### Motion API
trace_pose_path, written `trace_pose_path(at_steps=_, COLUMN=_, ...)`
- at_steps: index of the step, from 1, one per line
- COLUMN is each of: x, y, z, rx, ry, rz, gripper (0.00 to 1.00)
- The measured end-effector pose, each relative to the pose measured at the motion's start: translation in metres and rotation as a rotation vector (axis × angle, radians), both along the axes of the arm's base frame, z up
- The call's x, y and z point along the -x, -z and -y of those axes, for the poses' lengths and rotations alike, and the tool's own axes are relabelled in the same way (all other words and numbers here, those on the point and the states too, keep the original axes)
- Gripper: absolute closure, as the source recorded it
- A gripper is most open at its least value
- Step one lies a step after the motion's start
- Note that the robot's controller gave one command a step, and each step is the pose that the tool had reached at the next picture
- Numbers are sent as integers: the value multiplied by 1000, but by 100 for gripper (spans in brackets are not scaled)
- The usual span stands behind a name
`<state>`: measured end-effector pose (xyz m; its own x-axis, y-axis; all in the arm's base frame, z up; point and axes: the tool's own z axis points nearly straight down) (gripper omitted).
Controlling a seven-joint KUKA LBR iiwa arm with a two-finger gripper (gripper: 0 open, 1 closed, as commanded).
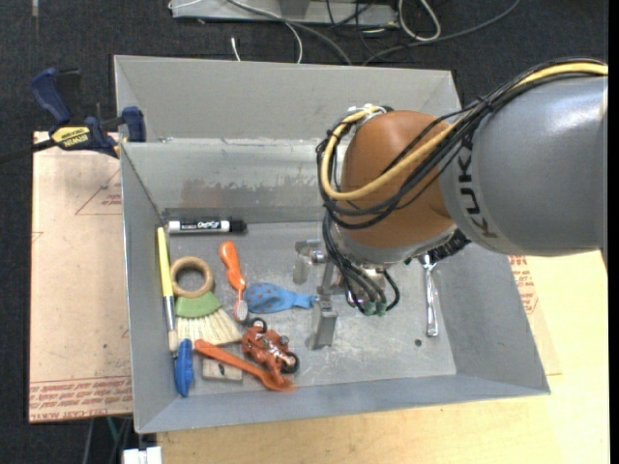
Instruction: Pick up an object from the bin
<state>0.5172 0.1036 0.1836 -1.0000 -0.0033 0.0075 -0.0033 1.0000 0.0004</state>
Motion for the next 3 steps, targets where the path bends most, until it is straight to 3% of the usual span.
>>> trace_pose_path(at_steps=1, x=-2, y=-4, z=1, rx=-1, ry=3, rz=8, gripper=0)
trace_pose_path(at_steps=2, x=-51, y=82, z=10, rx=-3, ry=6, rz=14, gripper=0)
trace_pose_path(at_steps=3, x=-64, y=71, z=9, rx=-3, ry=6, rz=12, gripper=0)
